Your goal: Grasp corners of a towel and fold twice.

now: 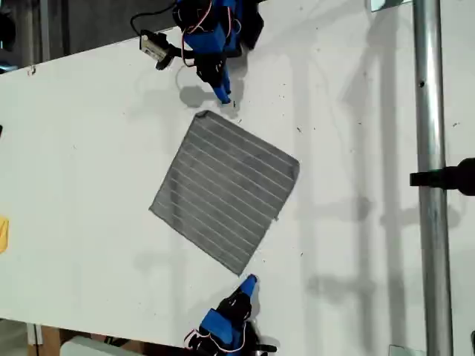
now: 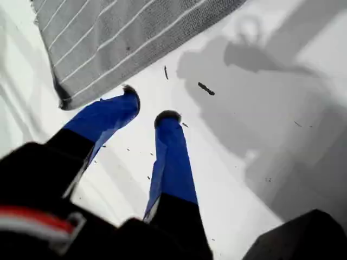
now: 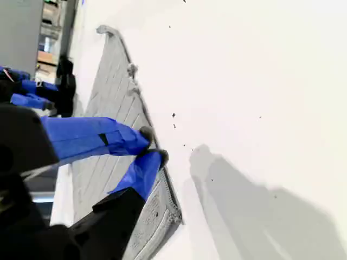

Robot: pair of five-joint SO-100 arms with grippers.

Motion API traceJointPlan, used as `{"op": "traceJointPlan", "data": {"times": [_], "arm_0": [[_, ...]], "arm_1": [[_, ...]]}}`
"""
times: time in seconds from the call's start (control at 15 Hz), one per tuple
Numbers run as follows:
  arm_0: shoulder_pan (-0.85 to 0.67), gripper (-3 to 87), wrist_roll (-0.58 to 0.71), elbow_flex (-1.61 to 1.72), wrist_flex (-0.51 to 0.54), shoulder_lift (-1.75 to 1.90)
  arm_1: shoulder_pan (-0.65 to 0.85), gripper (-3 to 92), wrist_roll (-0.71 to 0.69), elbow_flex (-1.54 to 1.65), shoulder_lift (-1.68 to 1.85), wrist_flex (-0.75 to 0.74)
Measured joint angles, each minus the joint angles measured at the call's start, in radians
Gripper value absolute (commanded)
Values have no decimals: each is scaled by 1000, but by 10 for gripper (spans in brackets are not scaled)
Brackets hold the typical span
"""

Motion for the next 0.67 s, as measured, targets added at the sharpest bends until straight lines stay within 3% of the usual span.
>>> {"op": "traceJointPlan", "data": {"times": [0.07, 0.13, 0.27, 0.4, 0.67], "arm_0": [[-9, -28, -11, 0, 0, 0], [-114, -28, -129, 0, 0, 0], [-296, -28, -525, 3, 0, 2], [-301, -28, -604, 3, 5, 0], [-301, -28, -614, 3, 5, 0]], "arm_1": [[-11, -3, 0, 0, 0, -5], [-75, -3, 0, 0, 0, -55], [-81, -3, 0, 0, 0, -83], [-87, -3, 0, 0, 0, -86], [-87, -3, 0, 0, 0, -89]]}}
